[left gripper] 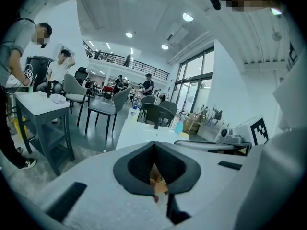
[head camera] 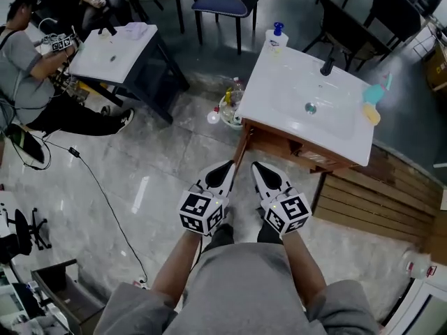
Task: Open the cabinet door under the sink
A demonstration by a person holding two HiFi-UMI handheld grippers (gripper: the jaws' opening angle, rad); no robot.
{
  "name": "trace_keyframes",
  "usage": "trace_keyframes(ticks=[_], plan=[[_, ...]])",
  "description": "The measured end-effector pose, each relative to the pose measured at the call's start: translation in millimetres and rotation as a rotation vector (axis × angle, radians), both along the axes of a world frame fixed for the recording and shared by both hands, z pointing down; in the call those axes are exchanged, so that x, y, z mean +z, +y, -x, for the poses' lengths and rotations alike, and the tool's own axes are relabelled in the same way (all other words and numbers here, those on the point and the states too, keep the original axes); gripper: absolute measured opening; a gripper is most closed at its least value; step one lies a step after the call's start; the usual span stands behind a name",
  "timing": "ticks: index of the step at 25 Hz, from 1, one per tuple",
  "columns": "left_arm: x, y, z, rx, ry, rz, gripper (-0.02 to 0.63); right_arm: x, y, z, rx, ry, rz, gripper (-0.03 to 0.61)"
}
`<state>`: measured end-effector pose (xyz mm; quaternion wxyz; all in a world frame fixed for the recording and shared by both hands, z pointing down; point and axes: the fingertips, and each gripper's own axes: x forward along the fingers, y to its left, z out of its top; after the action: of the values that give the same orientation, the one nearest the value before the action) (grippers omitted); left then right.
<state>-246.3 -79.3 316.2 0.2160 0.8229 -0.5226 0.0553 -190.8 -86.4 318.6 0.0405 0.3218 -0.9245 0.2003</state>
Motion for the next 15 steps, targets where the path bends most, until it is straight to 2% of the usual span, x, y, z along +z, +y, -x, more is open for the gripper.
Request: trace_keyframes(ticks=[15], plan=[[-78,-1,-10,-0.013,-0.024,-0.203,0.008,-73,-3,-1,-0.018,-0.043,-0.152,0.009]])
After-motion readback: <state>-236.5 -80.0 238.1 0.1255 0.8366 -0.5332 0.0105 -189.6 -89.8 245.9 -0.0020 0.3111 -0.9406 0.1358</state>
